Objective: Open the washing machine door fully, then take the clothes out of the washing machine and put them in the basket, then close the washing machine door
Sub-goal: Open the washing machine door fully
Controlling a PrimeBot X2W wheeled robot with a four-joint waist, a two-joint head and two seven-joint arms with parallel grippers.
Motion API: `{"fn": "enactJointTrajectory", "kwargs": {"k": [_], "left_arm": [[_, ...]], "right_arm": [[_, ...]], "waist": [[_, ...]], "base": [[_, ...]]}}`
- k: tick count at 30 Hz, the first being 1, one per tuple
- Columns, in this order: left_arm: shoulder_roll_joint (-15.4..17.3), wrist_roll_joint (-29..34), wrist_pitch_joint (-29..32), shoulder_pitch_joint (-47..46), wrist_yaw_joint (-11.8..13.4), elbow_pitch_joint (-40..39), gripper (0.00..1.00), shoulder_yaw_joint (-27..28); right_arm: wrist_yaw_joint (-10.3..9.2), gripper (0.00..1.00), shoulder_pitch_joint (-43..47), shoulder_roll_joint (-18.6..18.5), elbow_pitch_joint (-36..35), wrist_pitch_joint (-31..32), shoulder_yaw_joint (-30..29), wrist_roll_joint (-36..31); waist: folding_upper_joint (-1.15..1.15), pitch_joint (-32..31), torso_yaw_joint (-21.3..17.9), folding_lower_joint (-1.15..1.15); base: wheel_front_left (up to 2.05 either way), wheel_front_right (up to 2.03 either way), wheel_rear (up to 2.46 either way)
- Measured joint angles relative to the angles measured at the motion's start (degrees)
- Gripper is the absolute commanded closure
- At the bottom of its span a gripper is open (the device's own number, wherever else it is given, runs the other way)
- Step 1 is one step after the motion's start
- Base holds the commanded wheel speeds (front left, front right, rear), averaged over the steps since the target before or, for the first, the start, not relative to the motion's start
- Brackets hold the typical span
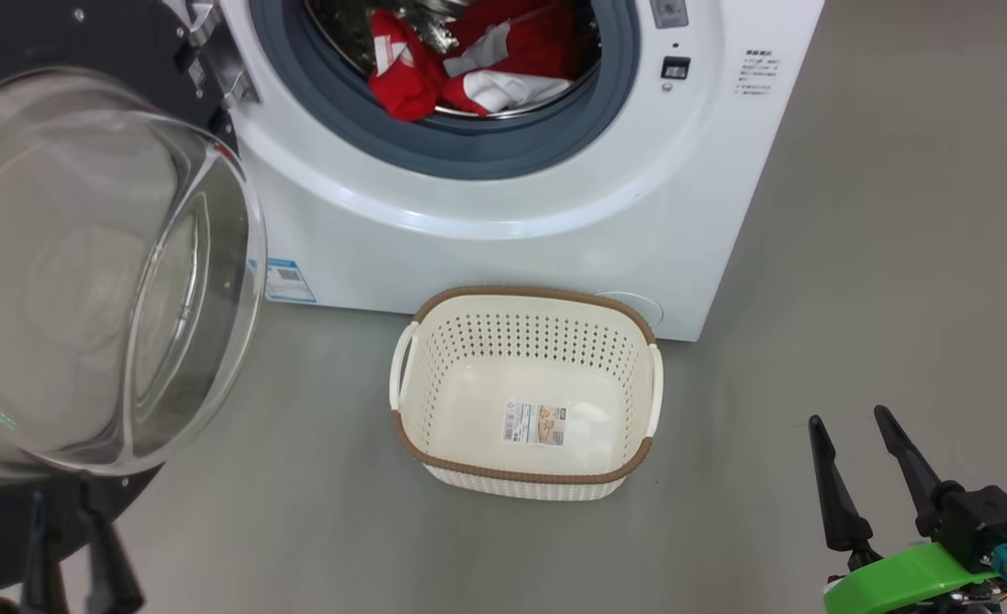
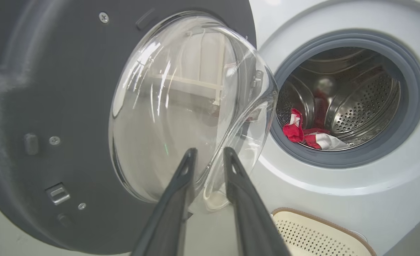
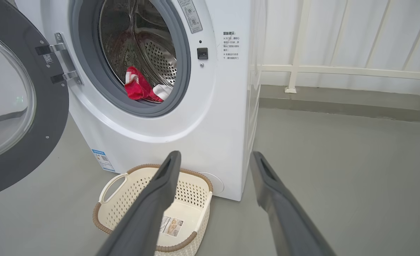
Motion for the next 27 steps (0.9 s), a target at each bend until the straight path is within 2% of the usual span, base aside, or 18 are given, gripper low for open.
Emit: {"fn": "enactJointTrajectory", "kwargs": {"k": [1, 2, 3, 4, 13, 27], "left_arm": [[-0.1, 0.2, 0.5, 0.5, 0.0, -0.7, 0.52, -0.8], [-0.1, 0.5, 0.9, 0.9, 0.1, -1.4, 0.2, -1.6], [-0.2, 0.8, 1.5, 1.2, 0.1, -2.0, 0.06, -2.4], [-0.2, 0.9, 2.0, 1.5, 0.1, -2.5, 0.0, -3.1], [-0.3, 2.6, 5.5, 2.3, -0.6, -5.4, 0.0, -10.0], [-0.3, 3.1, 9.8, 2.2, -2.5, -2.7, 0.0, -16.3]], "right_arm": [[0.0, 0.0, 0.0, 0.0, 0.1, 0.0, 0.1, 0.0], [0.0, 0.0, 0.1, 0.0, 0.1, 0.0, 0.3, 0.0], [0.0, 0.0, 0.1, 0.0, 0.2, 0.0, 0.4, 0.0], [0.0, 0.0, 0.2, 0.1, 0.3, 0.0, 0.5, 0.0], [0.0, 0.0, 1.3, 0.3, 0.4, 0.0, 1.6, 0.5], [0.0, 0.0, 2.9, 0.6, -0.3, 0.0, 2.1, 2.2]], "waist": [[0.0, -0.2, -0.2, 0.0], [0.0, -0.4, -0.4, 0.0], [0.0, -0.7, -0.6, 0.0], [0.0, -0.9, -0.8, 0.0], [0.0, -2.2, -3.8, 0.0], [0.0, -4.5, -9.0, 0.0]], "base": [[0.0, 0.0, 0.0], [0.0, 0.0, 0.0], [0.0, 0.0, 0.0], [0.0, 0.0, 0.0], [0.0, 0.0, 0.0], [0.0, 0.0, 0.0]]}}
